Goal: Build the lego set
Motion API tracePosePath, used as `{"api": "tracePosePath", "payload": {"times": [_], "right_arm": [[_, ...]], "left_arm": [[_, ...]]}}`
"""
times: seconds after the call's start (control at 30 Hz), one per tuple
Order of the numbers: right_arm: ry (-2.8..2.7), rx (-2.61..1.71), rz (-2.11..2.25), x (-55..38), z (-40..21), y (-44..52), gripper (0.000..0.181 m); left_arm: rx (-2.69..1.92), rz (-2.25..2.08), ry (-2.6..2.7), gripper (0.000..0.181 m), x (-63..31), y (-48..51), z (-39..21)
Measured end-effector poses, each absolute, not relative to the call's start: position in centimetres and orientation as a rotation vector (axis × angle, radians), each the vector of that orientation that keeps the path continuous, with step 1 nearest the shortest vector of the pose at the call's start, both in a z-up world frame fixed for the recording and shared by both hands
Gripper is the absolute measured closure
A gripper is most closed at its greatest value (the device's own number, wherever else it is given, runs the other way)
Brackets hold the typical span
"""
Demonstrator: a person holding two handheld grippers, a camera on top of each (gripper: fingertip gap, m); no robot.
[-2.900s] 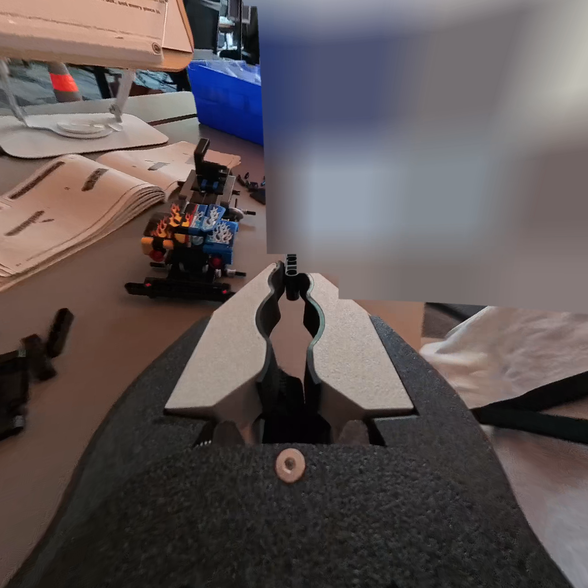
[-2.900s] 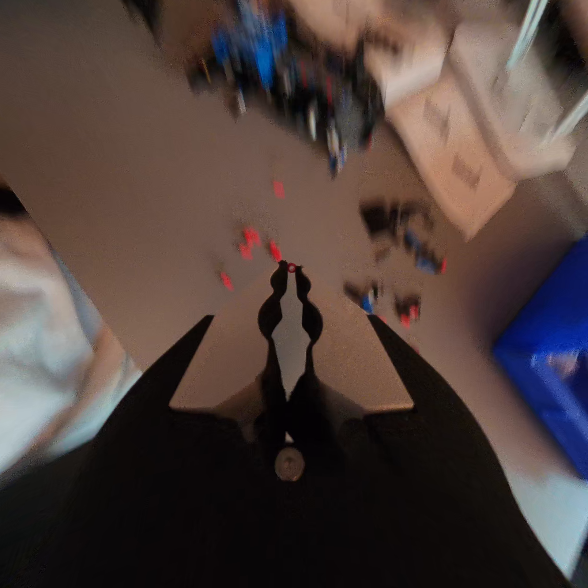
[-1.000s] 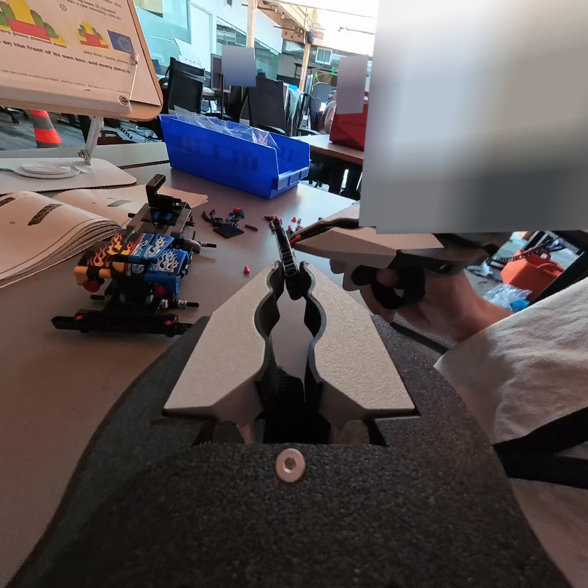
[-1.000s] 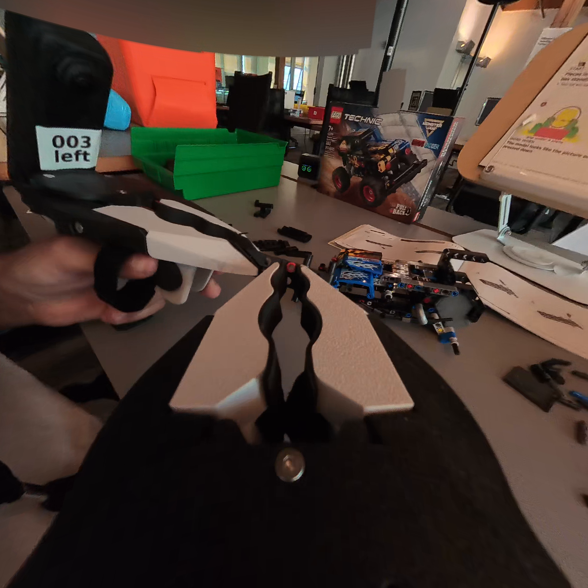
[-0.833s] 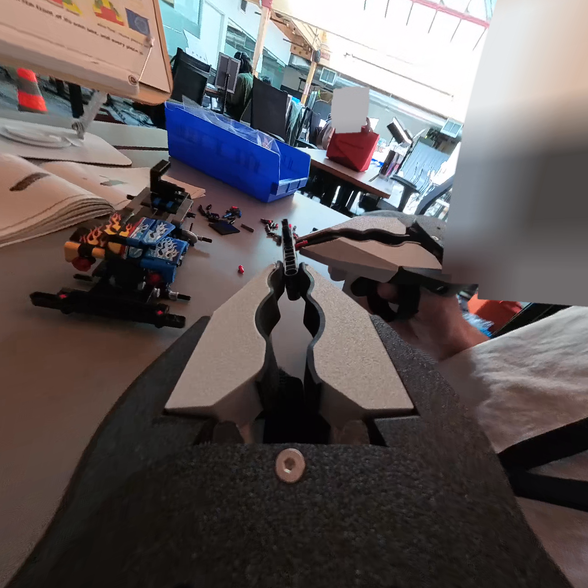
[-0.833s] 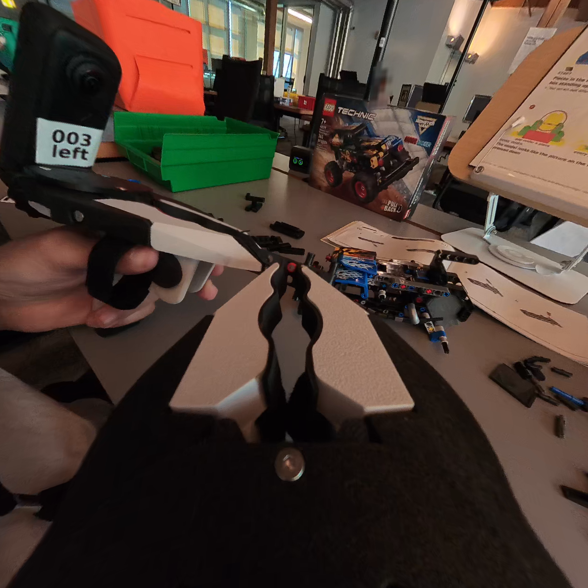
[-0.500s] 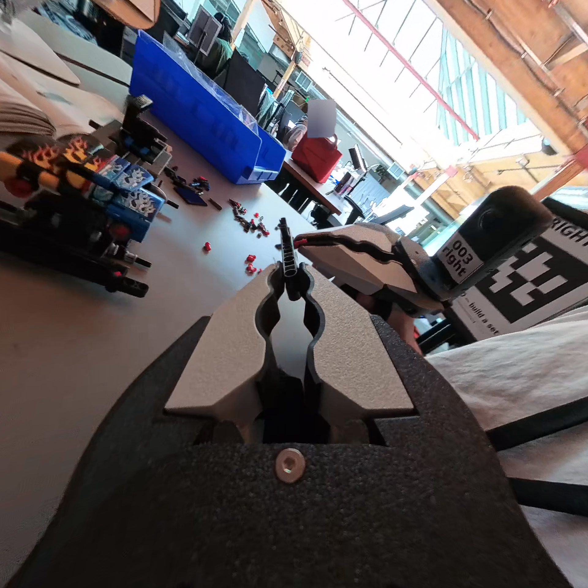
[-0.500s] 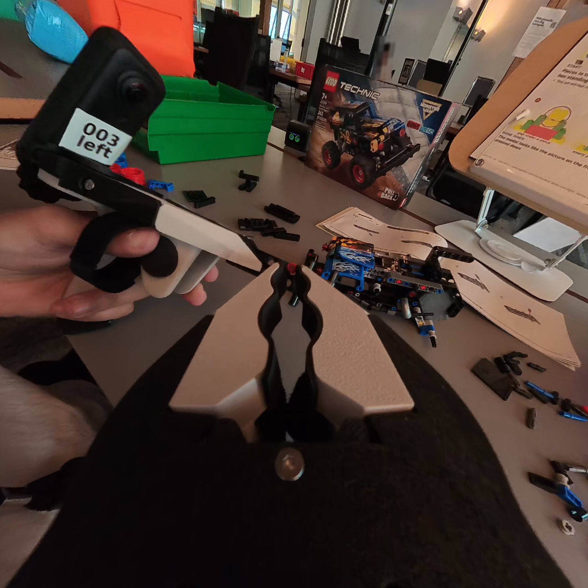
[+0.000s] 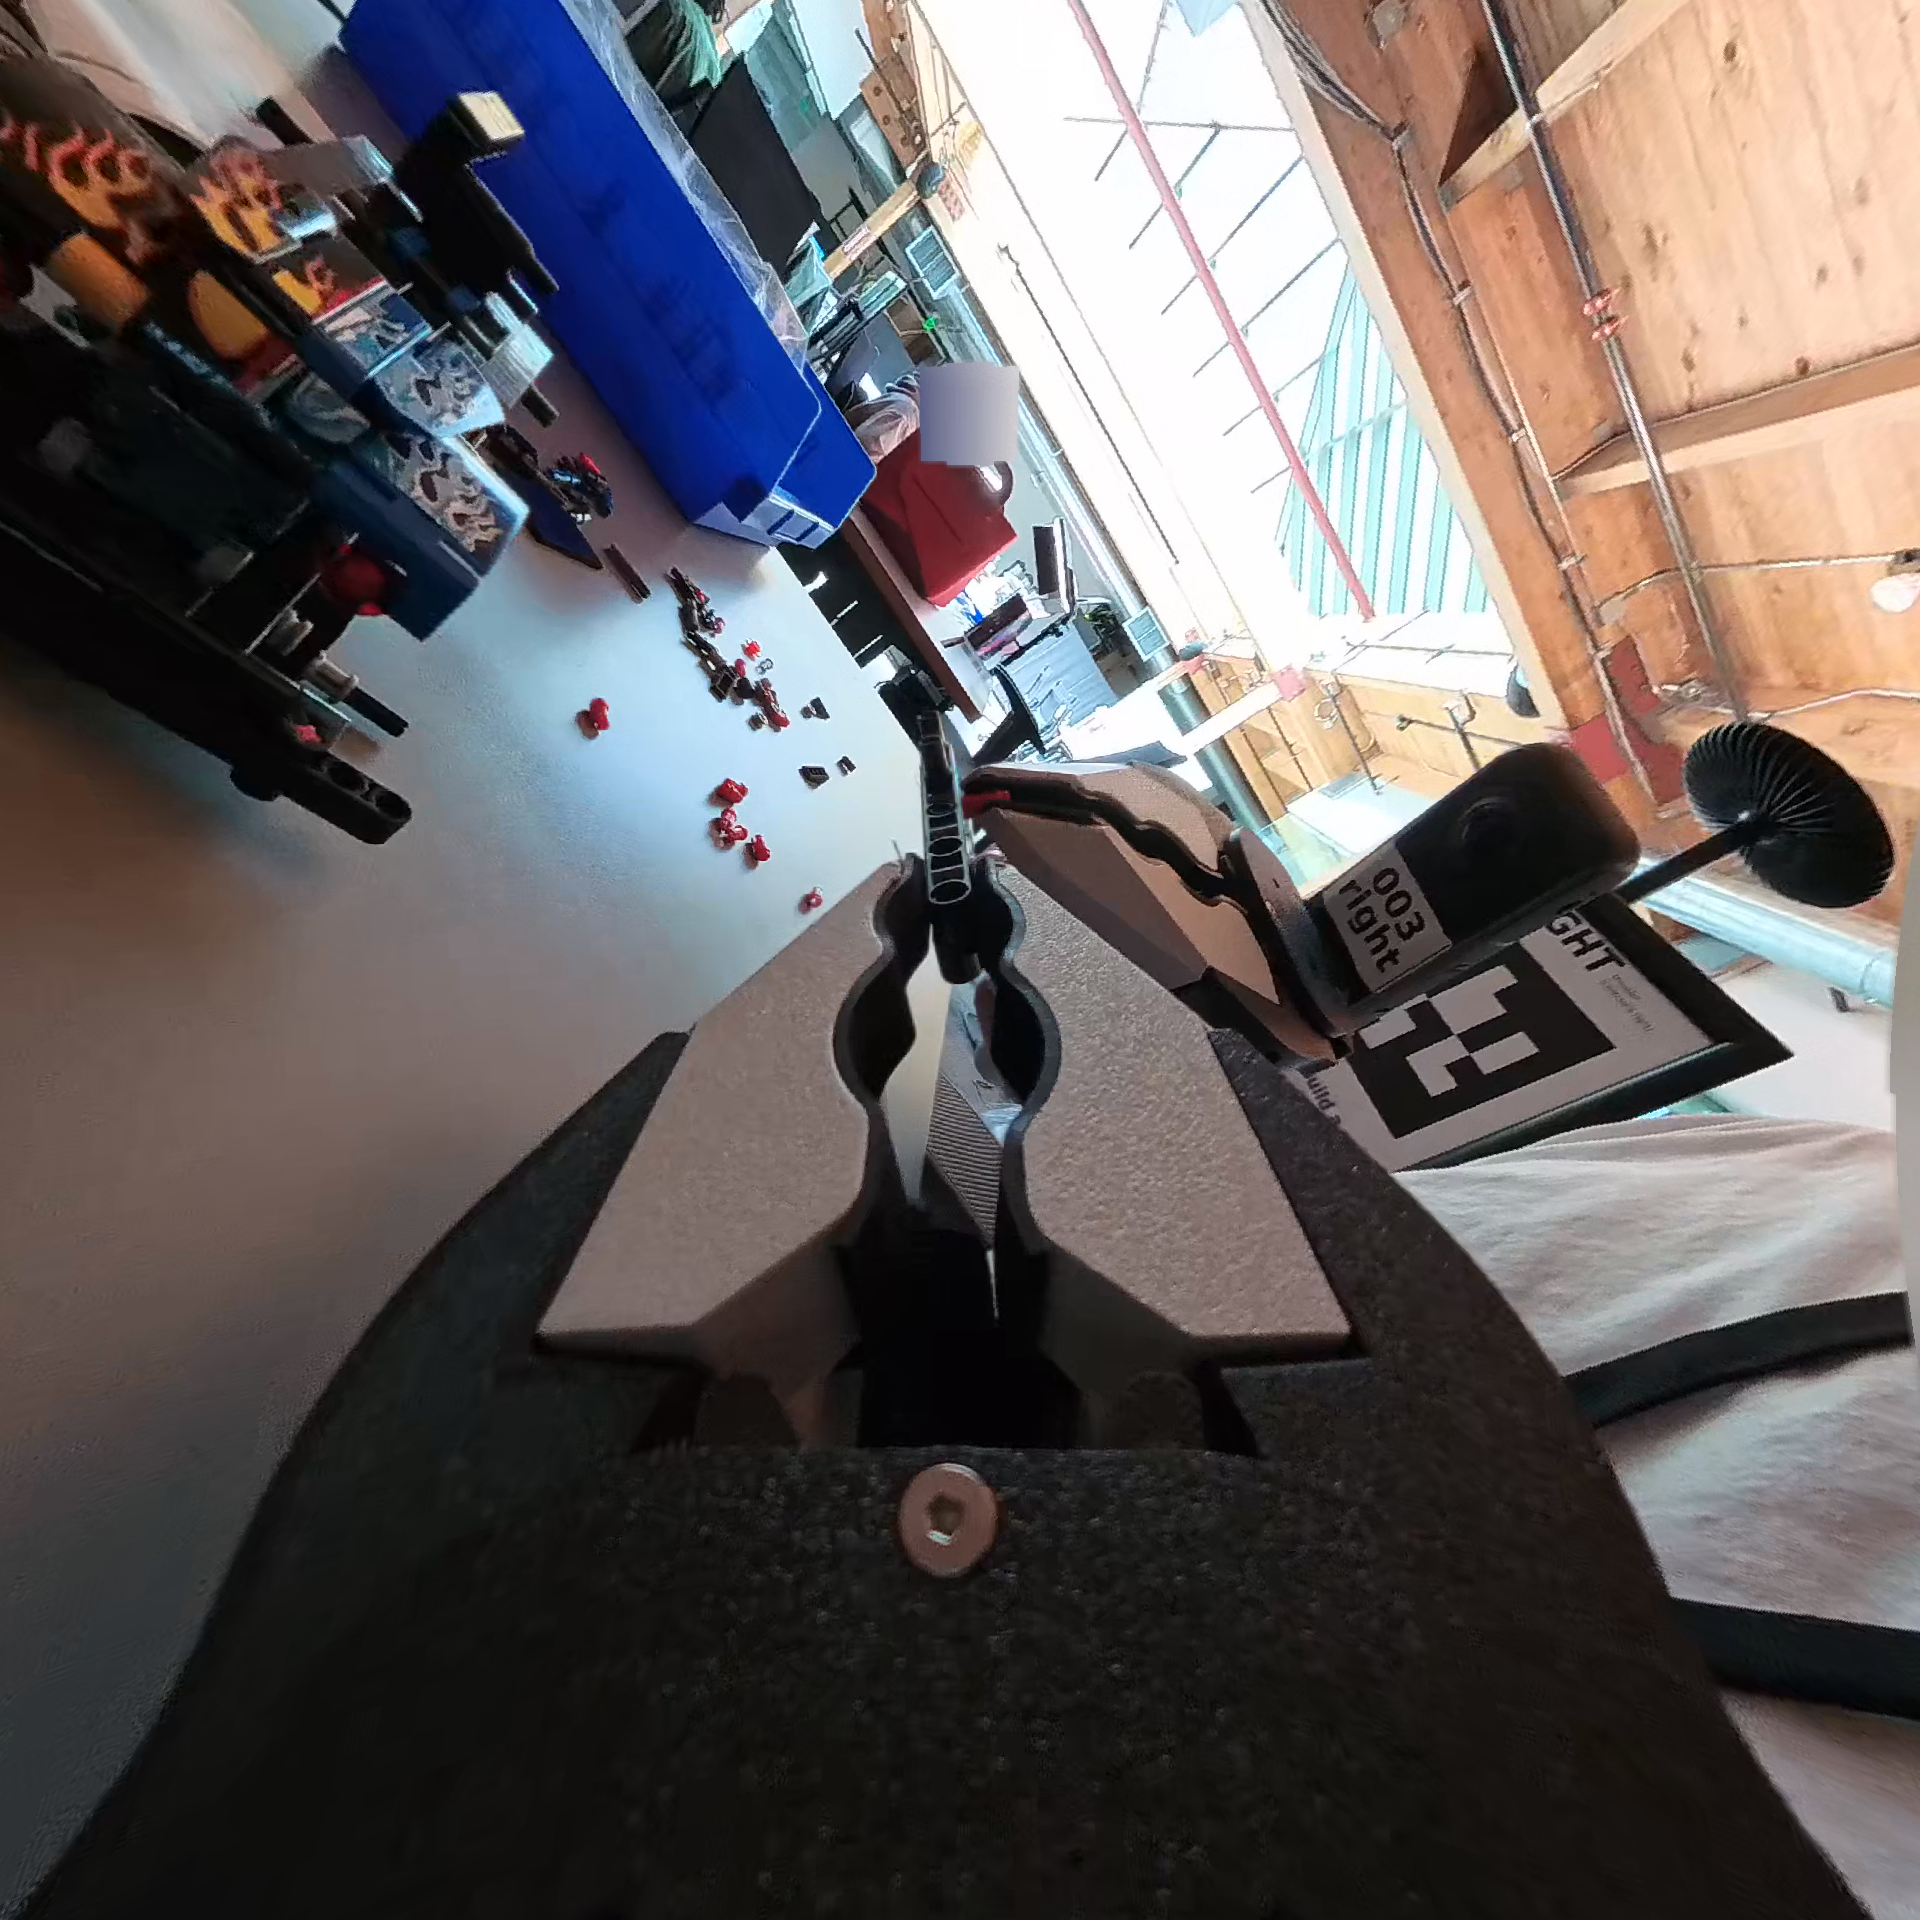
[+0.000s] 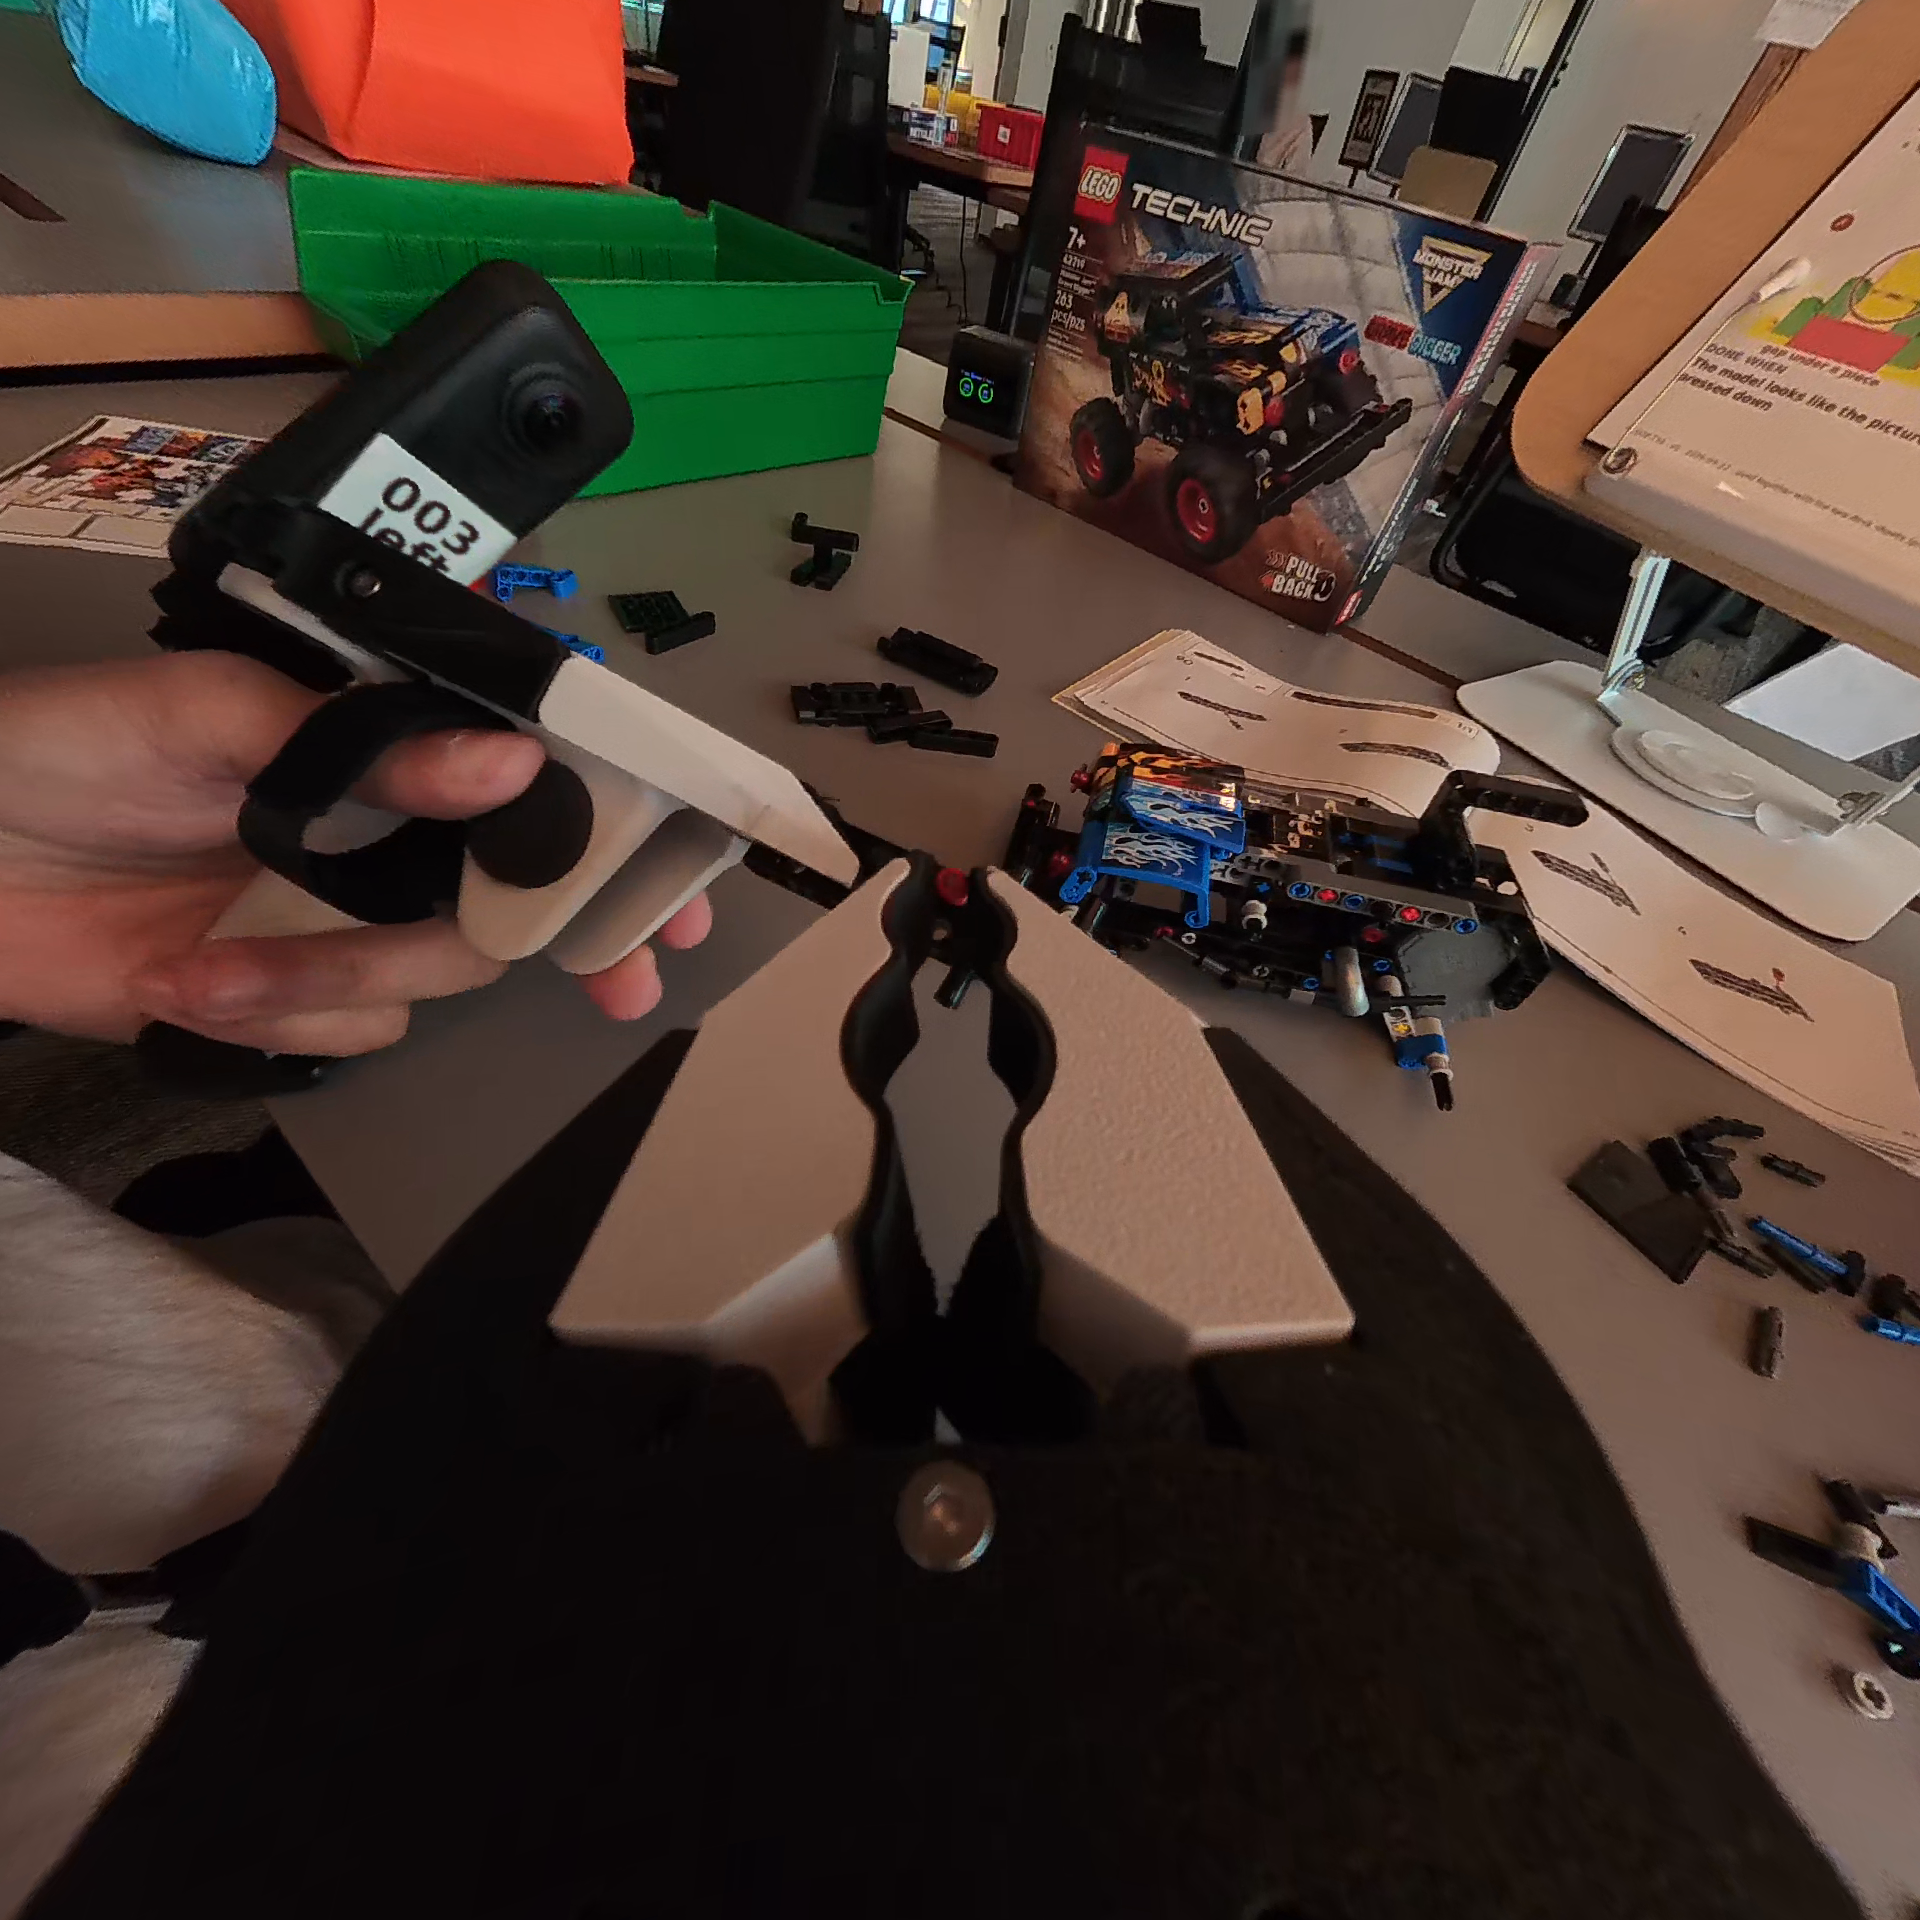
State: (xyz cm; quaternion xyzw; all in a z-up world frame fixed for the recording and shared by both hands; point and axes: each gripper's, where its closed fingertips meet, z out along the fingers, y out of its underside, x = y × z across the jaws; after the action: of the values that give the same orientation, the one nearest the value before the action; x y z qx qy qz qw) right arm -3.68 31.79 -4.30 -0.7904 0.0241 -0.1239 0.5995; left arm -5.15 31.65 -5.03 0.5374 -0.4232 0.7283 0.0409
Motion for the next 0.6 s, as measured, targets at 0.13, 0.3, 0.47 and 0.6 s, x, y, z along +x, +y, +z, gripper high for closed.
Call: {"api": "tracePosePath", "payload": {"times": [0.13,0.3,0.47,0.6], "right_arm": [[0.051,-1.841,-0.291,-3.6,-4.36,31.78,0.176],[0.049,-1.845,-0.29,-3.46,-4.34,31.81,0.176],[0.041,-1.865,-0.299,-3.33,-4.48,31.86,0.176],[0.025,-1.87,-0.308,-3.4,-4.54,31.93,0.176]], "left_arm": [[1.64,2.216,-1.263,0.175,-5.15,31.67,-5.09],[1.621,2.191,-1.2,0.175,-5.15,31.62,-5.15],[1.621,2.186,-1.2,0.175,-5.15,31.59,-5.2],[1.612,2.174,-1.153,0.175,-5.19,31.65,-5.21]]}}
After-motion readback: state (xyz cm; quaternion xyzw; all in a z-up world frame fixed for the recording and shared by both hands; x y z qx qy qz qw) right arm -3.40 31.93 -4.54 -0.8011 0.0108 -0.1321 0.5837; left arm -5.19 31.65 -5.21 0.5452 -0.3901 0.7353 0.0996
